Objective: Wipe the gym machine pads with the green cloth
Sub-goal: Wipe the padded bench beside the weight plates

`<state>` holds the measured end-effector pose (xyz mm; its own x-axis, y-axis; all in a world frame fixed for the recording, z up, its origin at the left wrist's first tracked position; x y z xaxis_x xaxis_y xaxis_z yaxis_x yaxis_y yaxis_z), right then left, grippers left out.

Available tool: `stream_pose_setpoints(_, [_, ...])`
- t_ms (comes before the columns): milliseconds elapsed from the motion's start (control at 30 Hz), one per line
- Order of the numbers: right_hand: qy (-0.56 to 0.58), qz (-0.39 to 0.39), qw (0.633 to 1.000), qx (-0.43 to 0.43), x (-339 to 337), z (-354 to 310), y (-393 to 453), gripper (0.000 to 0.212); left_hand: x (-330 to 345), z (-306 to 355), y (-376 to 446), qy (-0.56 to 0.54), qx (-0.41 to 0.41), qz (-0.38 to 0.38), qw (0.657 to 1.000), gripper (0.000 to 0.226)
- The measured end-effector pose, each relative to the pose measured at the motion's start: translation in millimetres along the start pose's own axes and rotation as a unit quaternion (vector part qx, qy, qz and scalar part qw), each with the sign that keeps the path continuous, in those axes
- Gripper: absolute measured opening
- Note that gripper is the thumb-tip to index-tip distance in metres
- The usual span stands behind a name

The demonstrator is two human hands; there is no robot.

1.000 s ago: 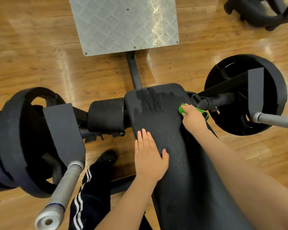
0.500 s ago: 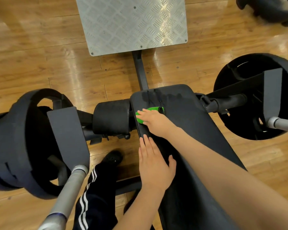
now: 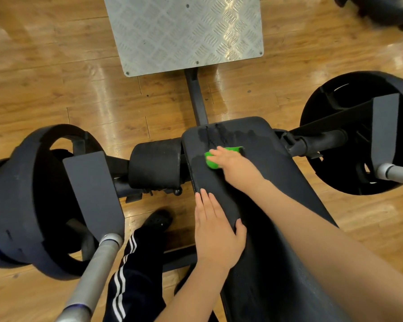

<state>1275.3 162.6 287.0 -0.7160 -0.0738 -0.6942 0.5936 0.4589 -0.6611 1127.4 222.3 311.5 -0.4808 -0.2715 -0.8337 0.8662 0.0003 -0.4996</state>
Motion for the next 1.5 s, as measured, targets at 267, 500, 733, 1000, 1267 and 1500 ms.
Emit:
stream_pose_setpoints(267, [0.159,0.174,0.948,0.214,7,123,-62,0.056,1,0,1,0.002,0.004,0.021,1.000,0.082])
stream_pose_setpoints(500, [0.127,0.218,0.940,0.230,25,104,-77,0.056,3,0,1,-0.009,0.005,0.016,1.000,0.082])
stream_pose_setpoints(733, [0.117,0.237,0.938,0.226,36,100,-77,0.058,4,0,2,0.004,0.010,-0.015,1.000,0.083])
stream_pose_setpoints(1000, [0.141,0.172,0.941,0.255,4,112,-40,0.061,3,-1,6,-0.032,0.015,-0.039,0.999,0.098])
stream_pose_setpoints(1267, [0.098,0.171,0.944,0.264,1,98,-16,0.057,-9,-14,44,-0.057,0.009,-0.010,0.998,0.097])
stream_pose_setpoints(1500, [0.054,0.103,0.986,0.116,1,8,40,0.063,-6,-13,44,-0.064,0.004,-0.032,0.997,0.088])
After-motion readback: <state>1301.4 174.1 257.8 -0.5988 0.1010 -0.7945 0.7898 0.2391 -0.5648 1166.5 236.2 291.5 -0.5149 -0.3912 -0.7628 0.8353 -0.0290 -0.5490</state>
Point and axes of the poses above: each hand's wrist, its own y-axis towards the middle knuckle, its own x-axis out of the palm, z = x × y, the point moved 4 cm from there along y, towards the middle knuckle, and after that the axes turned 4 degrees about y, right-handed, at the moved point
